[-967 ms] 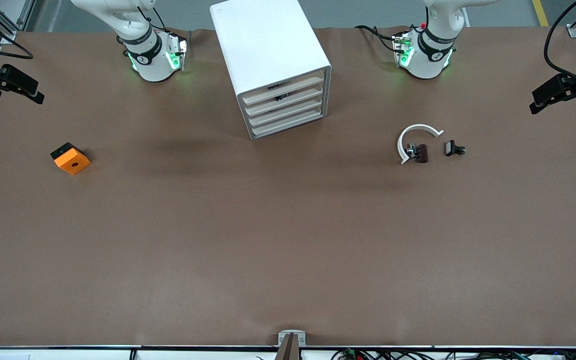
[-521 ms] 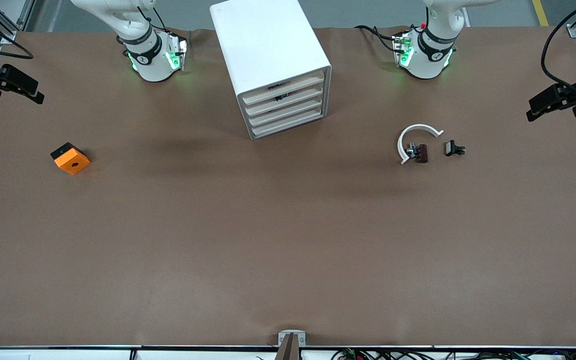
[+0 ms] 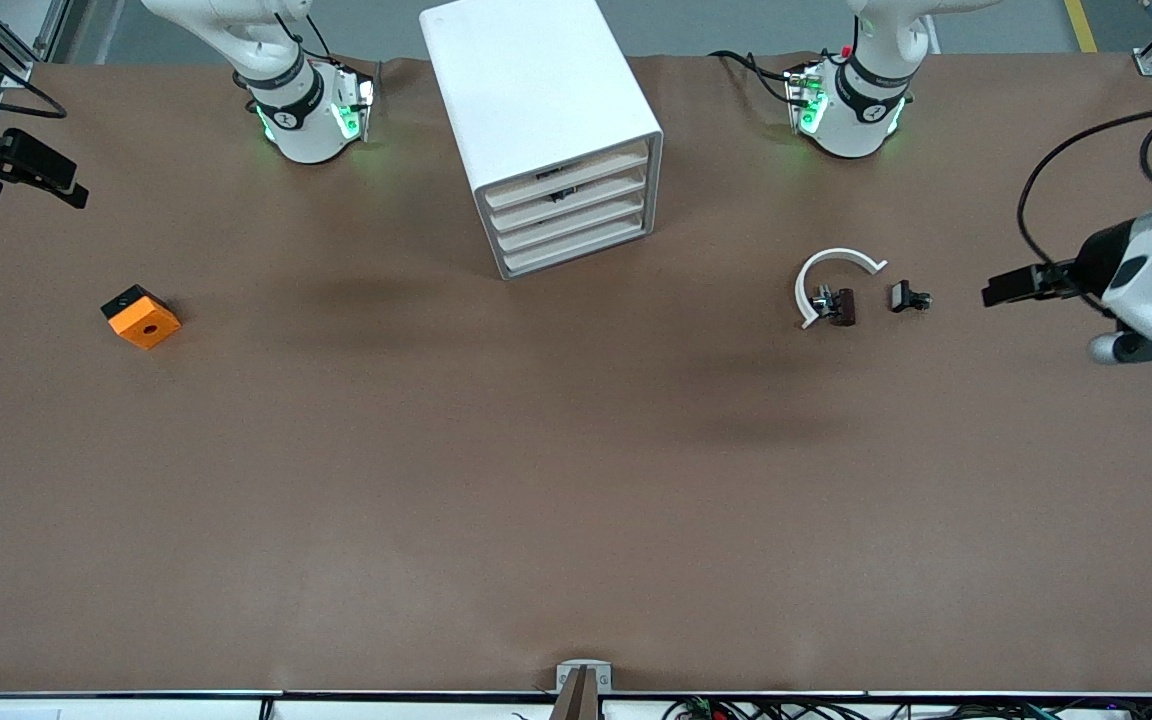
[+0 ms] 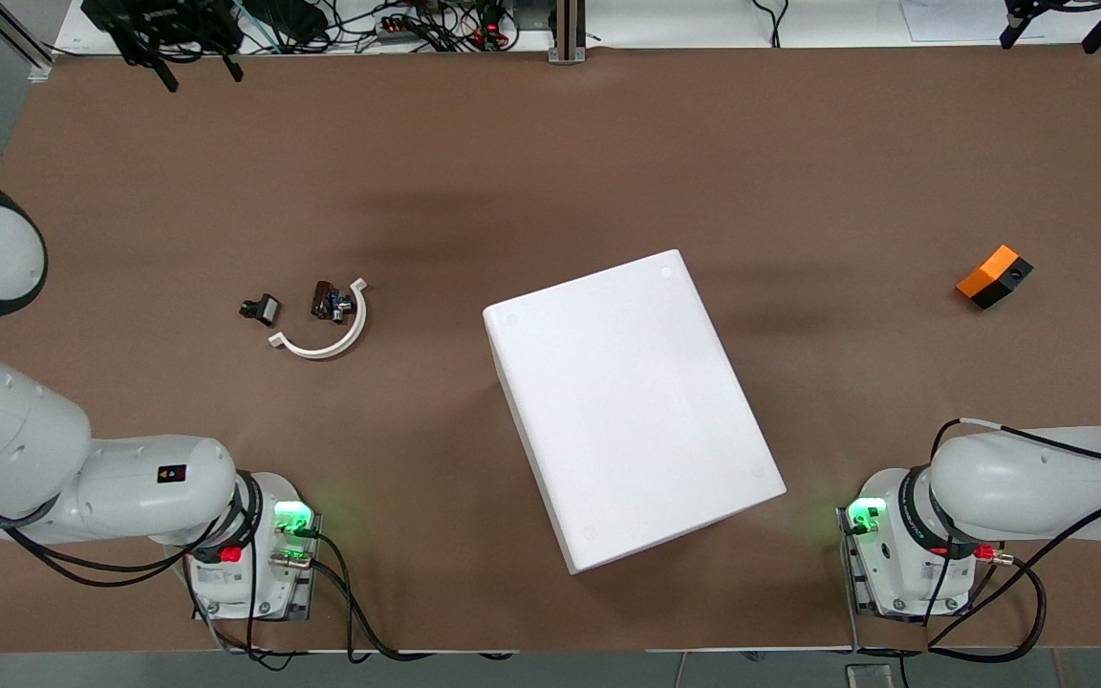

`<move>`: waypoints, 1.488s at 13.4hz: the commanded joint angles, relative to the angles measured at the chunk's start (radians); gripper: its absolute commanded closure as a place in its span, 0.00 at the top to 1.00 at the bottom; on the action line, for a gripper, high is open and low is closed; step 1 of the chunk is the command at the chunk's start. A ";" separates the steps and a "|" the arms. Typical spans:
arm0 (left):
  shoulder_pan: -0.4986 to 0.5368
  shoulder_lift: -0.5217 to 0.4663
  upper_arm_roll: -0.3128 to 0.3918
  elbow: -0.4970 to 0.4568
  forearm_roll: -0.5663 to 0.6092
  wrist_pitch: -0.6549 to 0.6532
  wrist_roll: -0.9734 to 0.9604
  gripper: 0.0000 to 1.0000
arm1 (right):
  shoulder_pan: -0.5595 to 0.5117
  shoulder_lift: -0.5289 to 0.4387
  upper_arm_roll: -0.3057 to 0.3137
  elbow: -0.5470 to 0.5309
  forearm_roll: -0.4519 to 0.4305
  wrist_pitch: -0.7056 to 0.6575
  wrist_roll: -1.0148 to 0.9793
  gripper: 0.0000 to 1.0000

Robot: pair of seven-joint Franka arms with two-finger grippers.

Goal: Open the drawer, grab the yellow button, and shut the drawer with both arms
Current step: 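Reach the left gripper toward the front of the white cabinet drawer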

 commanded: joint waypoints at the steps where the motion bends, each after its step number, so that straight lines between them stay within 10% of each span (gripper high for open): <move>1: -0.025 0.066 -0.005 0.030 -0.058 0.021 -0.135 1.00 | -0.003 0.011 0.006 0.023 -0.014 -0.012 -0.012 1.00; 14: -0.399 0.467 -0.005 0.200 -0.185 0.134 -1.326 1.00 | -0.005 0.011 0.006 0.025 -0.014 -0.014 -0.012 1.00; 20: -0.416 0.538 -0.005 0.159 -0.698 0.123 -1.781 1.00 | -0.005 0.011 0.007 0.025 -0.014 -0.014 -0.012 1.00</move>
